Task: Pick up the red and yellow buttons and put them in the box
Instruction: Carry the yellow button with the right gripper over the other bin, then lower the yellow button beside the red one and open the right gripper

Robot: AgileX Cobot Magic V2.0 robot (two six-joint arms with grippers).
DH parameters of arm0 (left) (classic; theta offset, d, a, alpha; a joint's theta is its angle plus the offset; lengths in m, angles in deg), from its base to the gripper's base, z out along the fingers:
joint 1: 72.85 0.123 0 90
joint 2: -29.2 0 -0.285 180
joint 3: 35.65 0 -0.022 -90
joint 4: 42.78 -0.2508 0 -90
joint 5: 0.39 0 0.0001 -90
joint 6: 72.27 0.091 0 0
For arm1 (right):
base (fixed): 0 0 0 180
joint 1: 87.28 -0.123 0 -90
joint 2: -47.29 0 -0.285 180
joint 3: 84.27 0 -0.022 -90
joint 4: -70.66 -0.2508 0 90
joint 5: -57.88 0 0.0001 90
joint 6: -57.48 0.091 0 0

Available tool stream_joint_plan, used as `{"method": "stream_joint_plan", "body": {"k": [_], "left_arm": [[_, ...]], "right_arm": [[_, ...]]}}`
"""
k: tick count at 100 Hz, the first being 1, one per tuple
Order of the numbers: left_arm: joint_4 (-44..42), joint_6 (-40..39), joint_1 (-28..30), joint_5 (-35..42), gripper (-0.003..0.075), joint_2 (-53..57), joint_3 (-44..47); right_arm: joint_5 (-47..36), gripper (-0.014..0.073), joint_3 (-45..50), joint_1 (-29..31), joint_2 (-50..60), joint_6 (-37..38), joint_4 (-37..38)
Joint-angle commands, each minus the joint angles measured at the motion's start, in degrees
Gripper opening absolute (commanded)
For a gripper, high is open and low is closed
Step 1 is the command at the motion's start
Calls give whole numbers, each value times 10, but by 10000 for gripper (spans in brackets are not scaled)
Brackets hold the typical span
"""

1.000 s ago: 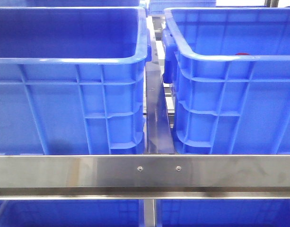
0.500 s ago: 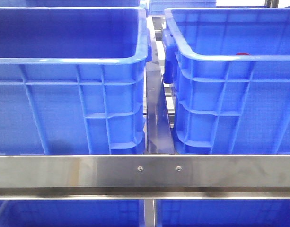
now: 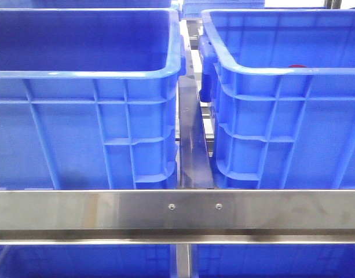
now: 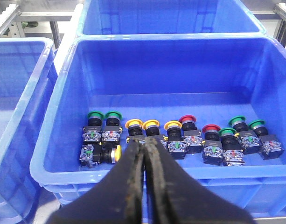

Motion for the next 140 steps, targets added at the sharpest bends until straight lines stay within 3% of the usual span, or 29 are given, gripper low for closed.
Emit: {"method": "stream_joint_plan", "body": {"k": [1, 19, 31, 57, 71, 95, 140], "left_arm": [[3, -6, 1, 43, -19, -6, -13], [3, -6, 1, 43, -19, -6, -13], [3, -6, 1, 43, -19, -6, -13], [3, -6, 1, 43, -19, -6, -13], [3, -6, 1, 43, -19, -6, -13], [3, -6, 1, 42, -19, -6, -13], [3, -6, 1, 42, -19, -6, -13]], "right_arm": [[-72, 90, -23, 5, 22, -48, -36], [-252, 90, -23, 6, 22, -87, -39], [-300, 90, -23, 30, 22, -108, -35], [-233, 90, -27, 166, -20, -107, -44], [-194, 90, -51, 208, -78, -109, -44], [-170, 90, -107, 208, -162, -166, -44], [-154, 90, -176, 208, -269, -191, -44]]}}
